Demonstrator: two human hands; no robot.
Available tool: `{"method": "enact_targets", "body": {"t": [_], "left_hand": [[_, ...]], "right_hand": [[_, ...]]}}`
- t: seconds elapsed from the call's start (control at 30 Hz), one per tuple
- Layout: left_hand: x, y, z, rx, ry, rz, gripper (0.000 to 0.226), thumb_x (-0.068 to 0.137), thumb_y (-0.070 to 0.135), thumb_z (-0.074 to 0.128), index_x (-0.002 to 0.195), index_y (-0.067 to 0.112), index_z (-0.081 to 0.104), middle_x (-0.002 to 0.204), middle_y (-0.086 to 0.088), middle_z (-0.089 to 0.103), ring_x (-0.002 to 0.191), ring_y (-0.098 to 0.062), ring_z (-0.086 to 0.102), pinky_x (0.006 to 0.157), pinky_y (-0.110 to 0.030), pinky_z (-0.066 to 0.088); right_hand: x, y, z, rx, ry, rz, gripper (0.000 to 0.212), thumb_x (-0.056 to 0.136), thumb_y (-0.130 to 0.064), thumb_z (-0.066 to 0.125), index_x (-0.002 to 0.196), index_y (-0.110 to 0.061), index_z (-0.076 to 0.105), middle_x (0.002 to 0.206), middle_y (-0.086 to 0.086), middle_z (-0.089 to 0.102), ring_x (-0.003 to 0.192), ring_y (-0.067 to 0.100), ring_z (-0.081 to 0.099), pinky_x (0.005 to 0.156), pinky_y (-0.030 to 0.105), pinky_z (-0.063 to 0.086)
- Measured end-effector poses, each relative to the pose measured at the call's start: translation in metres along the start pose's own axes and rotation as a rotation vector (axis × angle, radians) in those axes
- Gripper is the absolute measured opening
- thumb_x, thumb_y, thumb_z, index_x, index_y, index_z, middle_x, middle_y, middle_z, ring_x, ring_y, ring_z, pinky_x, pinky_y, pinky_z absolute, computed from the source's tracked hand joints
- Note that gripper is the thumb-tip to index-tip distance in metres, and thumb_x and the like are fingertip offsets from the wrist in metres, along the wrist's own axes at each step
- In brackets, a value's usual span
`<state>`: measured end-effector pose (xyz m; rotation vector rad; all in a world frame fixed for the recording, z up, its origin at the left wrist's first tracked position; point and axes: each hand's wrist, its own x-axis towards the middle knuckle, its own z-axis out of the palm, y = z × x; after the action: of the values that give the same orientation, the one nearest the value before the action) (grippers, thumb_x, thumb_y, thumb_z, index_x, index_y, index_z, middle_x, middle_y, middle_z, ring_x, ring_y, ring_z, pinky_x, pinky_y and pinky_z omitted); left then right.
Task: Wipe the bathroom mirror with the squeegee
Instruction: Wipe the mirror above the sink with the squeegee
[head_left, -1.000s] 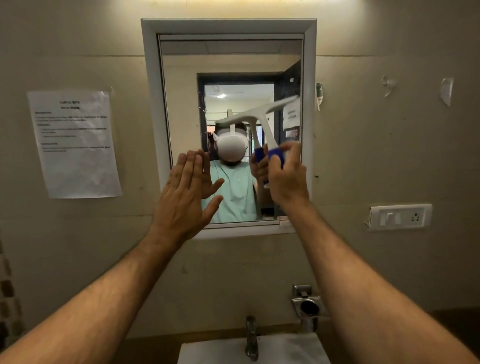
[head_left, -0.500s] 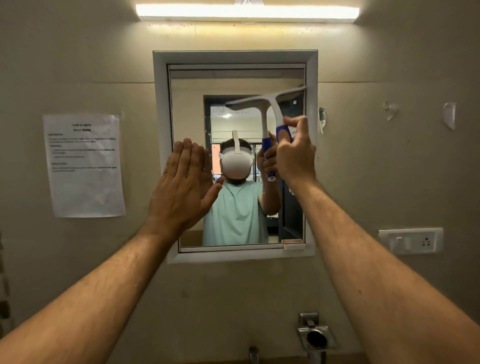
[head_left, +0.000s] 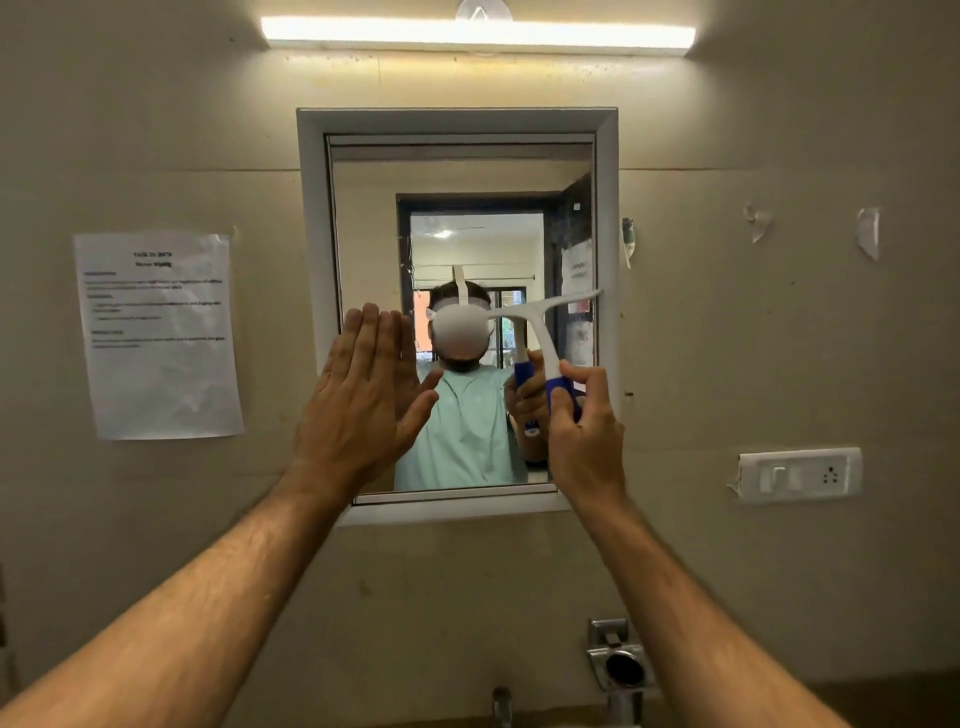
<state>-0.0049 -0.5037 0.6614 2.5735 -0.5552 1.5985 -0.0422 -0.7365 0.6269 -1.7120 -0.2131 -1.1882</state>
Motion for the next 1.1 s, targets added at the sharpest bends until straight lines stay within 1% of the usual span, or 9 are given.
{"method": "enact_targets", "body": {"t": [0.13, 0.23, 0.37, 0.47, 0.67, 0.77, 0.87, 0.97, 1.1], "left_hand": [[-0.002, -0.006, -0.004, -0.023, -0.001, -0.028, 0.092, 0.097, 0.069, 0.026, 0.16, 0.012, -0.01, 0.166, -0.007, -0.02, 0.154, -0.018, -0.021, 0.12, -0.028, -0.018], [-0.004, -0.011, -0.008, -0.027, 0.005, -0.048, 0.092, 0.097, 0.068, 0.025, 0.159, 0.011, -0.01, 0.166, -0.008, -0.018, 0.154, -0.02, -0.019, 0.121, -0.027, -0.017], [-0.018, -0.016, -0.005, -0.044, -0.011, -0.062, 0.092, 0.096, 0.068, 0.025, 0.158, 0.012, -0.013, 0.166, -0.007, -0.02, 0.154, -0.019, -0.019, 0.121, -0.027, -0.016], [-0.033, -0.016, 0.001, -0.071, -0.043, -0.069, 0.094, 0.096, 0.068, 0.028, 0.159, 0.011, -0.012, 0.166, -0.006, -0.02, 0.154, -0.018, -0.02, 0.123, -0.031, -0.011], [-0.059, -0.014, 0.008, -0.134, -0.082, -0.066, 0.096, 0.093, 0.072, 0.023, 0.16, 0.01, -0.009, 0.167, -0.005, -0.019, 0.154, -0.019, -0.018, 0.125, -0.037, -0.001], [-0.065, -0.013, 0.009, -0.135, -0.096, -0.063, 0.097, 0.092, 0.073, 0.02, 0.16, 0.01, -0.009, 0.167, -0.005, -0.02, 0.154, -0.019, -0.019, 0.126, -0.038, -0.001], [-0.069, -0.012, 0.012, -0.151, -0.102, -0.061, 0.098, 0.091, 0.074, 0.019, 0.16, 0.011, -0.009, 0.167, -0.004, -0.02, 0.154, -0.018, -0.019, 0.125, -0.036, -0.003], [-0.075, -0.011, 0.015, -0.161, -0.109, -0.059, 0.098, 0.092, 0.074, 0.019, 0.16, 0.01, -0.007, 0.168, -0.005, -0.016, 0.154, -0.017, -0.018, 0.125, -0.037, -0.001], [-0.086, -0.016, 0.017, -0.166, -0.114, -0.071, 0.098, 0.092, 0.073, 0.024, 0.161, 0.009, -0.006, 0.169, -0.006, -0.013, 0.155, -0.017, -0.016, 0.125, -0.039, 0.004]], "right_hand": [[0.027, -0.019, 0.005, 0.015, 0.018, -0.026, 0.02, 0.106, -0.027, 0.04, 0.126, -0.031, 0.043, 0.112, 0.012, 0.065, 0.091, 0.024, 0.069, 0.064, 0.026, 0.059], [0.024, -0.019, 0.005, 0.044, 0.006, 0.004, 0.017, 0.106, -0.026, 0.039, 0.117, -0.038, 0.041, 0.104, 0.004, 0.066, 0.082, 0.013, 0.07, 0.057, 0.018, 0.054], [-0.011, 0.005, 0.008, 0.005, 0.02, 0.056, 0.016, 0.106, -0.025, 0.039, 0.113, -0.039, 0.041, 0.101, 0.001, 0.066, 0.085, 0.018, 0.068, 0.064, 0.031, 0.055], [-0.041, 0.025, 0.009, -0.013, 0.021, 0.079, 0.016, 0.105, -0.025, 0.042, 0.112, -0.04, 0.042, 0.099, -0.003, 0.063, 0.083, 0.014, 0.064, 0.06, 0.023, 0.047], [-0.101, 0.051, 0.003, -0.045, -0.019, 0.151, 0.028, 0.104, -0.026, 0.045, 0.109, -0.053, 0.039, 0.088, -0.01, 0.058, 0.066, 0.017, 0.064, 0.052, 0.038, 0.057], [-0.103, 0.046, 0.002, -0.04, -0.008, 0.114, 0.028, 0.104, -0.025, 0.045, 0.113, -0.052, 0.039, 0.086, -0.011, 0.057, 0.073, 0.009, 0.064, 0.049, 0.03, 0.056], [-0.084, 0.036, 0.004, -0.045, 0.009, 0.047, 0.021, 0.104, -0.026, 0.044, 0.118, -0.041, 0.042, 0.091, -0.017, 0.056, 0.08, -0.002, 0.062, 0.053, 0.016, 0.053], [-0.079, 0.036, 0.009, -0.082, -0.005, 0.07, 0.018, 0.104, -0.028, 0.042, 0.119, -0.039, 0.041, 0.09, -0.015, 0.056, 0.072, 0.006, 0.063, 0.049, 0.018, 0.05], [-0.116, 0.065, 0.007, -0.075, -0.013, 0.141, 0.023, 0.105, -0.024, 0.044, 0.116, -0.044, 0.04, 0.082, -0.001, 0.058, 0.058, 0.008, 0.06, 0.042, 0.018, 0.046]]}}
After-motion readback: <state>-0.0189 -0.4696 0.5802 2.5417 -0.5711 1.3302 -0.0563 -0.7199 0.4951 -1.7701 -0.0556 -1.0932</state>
